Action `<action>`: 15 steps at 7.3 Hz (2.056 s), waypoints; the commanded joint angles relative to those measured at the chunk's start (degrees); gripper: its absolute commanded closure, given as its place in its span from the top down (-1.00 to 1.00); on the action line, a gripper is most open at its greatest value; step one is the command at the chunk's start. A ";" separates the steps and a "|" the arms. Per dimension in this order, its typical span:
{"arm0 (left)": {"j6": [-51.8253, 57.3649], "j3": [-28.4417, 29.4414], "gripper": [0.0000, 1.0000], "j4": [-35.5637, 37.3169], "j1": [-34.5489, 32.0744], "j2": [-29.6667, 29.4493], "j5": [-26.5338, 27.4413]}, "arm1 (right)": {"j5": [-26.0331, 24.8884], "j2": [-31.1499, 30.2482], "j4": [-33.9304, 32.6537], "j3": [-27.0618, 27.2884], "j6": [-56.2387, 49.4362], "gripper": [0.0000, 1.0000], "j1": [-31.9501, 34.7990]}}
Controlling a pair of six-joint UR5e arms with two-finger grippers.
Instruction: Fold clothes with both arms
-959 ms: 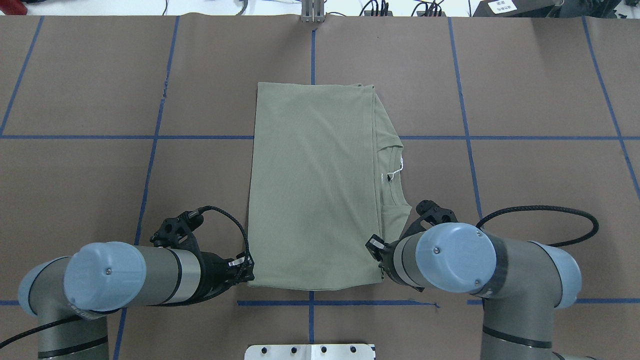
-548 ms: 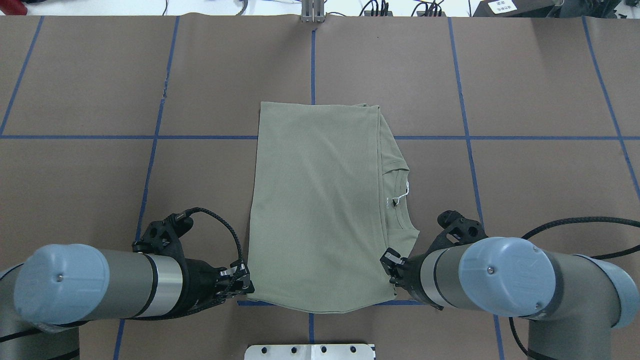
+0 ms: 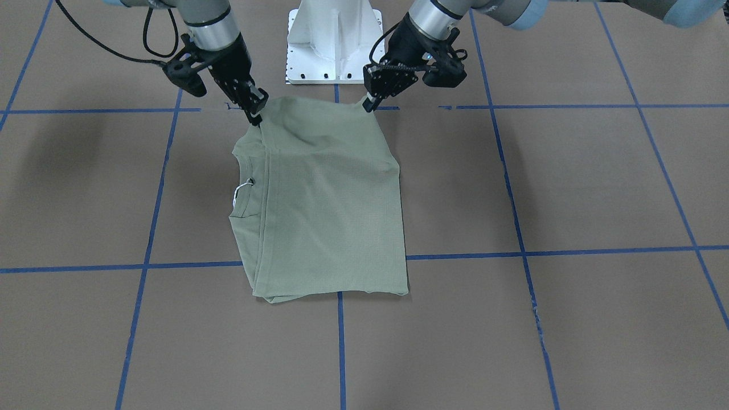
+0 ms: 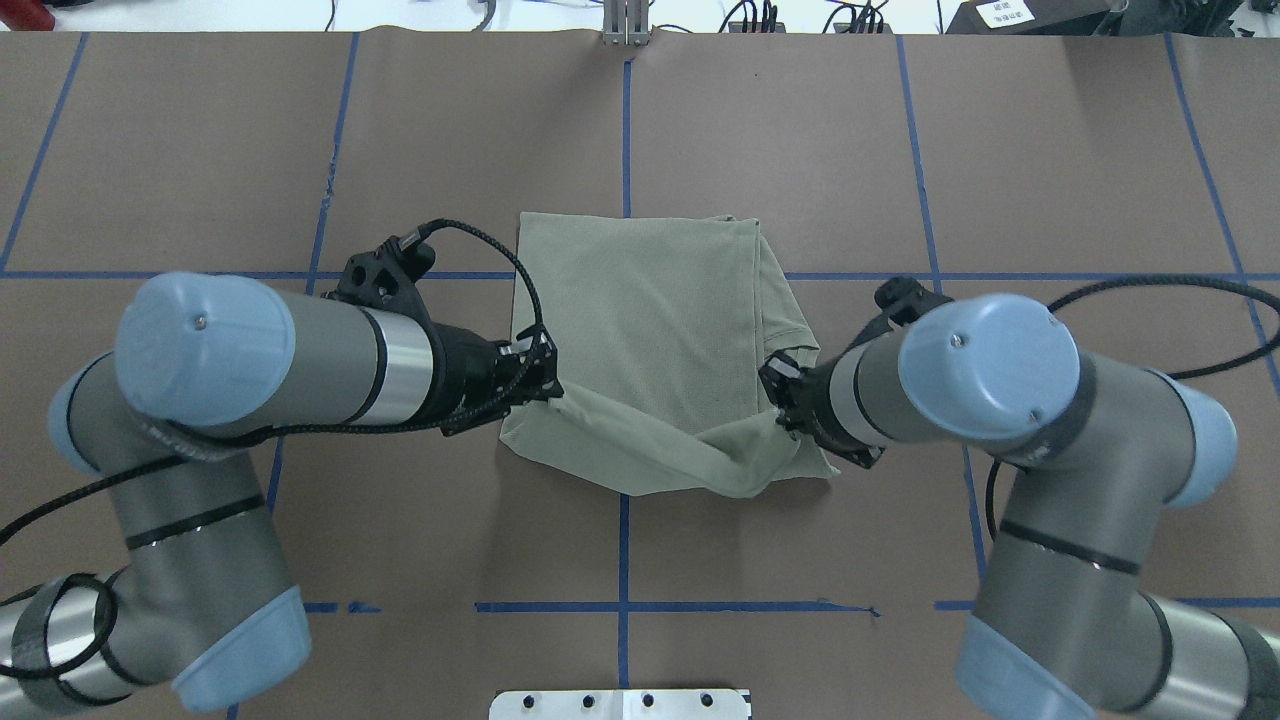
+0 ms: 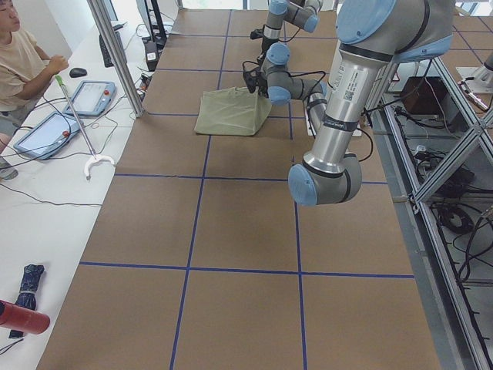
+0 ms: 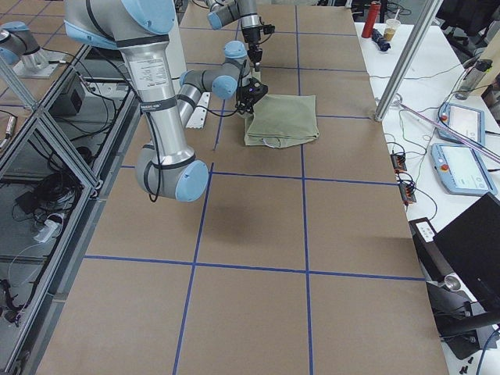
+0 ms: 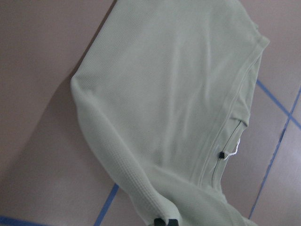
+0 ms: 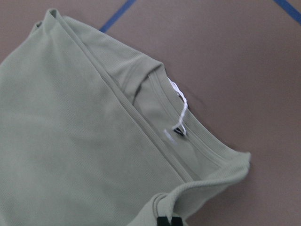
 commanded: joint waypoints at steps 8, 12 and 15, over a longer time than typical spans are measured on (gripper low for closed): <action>18.03 41.61 -0.46 -21.09 -11.83 -12.68 2.73 | 9.40 21.27 8.93 -44.79 -23.80 1.00 17.34; 20.63 45.23 -0.15 -27.60 -13.34 -12.25 4.68 | 13.81 21.65 9.28 -49.78 -41.26 1.00 25.44; 38.57 38.92 -0.15 -26.72 -22.10 -3.85 -10.48 | 22.11 10.53 9.37 -43.91 -59.75 1.00 34.55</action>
